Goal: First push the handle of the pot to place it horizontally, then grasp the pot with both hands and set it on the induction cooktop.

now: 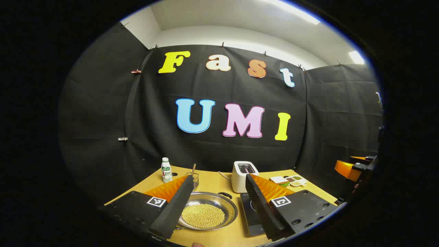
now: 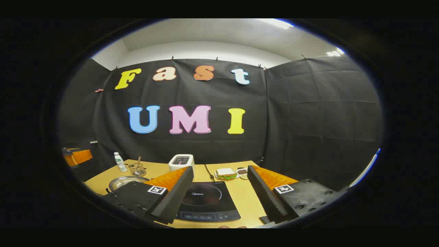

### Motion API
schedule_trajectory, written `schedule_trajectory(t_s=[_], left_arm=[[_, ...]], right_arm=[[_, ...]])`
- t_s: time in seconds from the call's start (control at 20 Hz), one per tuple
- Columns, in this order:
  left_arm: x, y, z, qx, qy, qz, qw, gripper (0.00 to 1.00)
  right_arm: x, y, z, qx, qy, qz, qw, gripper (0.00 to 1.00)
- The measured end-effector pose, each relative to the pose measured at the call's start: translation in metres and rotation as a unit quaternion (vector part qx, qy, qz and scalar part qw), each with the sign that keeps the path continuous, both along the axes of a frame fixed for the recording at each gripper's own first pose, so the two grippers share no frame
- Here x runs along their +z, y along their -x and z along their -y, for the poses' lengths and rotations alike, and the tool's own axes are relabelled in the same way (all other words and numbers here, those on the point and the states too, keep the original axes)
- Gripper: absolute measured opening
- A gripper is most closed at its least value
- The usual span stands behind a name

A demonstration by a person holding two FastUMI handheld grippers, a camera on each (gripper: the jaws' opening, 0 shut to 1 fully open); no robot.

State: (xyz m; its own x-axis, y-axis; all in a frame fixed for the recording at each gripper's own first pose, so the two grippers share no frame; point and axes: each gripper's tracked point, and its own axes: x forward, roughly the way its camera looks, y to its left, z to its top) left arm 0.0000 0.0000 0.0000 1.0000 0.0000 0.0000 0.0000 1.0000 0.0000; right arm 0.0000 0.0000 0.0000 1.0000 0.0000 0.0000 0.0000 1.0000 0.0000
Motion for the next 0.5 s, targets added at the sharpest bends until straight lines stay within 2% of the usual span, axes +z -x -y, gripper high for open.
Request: schedule_trajectory(t_s=[0.5], left_arm=[[-0.011,0.011,-0.011,0.006,-0.001,-0.01,1.0,0.95]], right_arm=[[0.002,0.01,-0.006,0.002,0.003,0.004,1.0,0.98]])
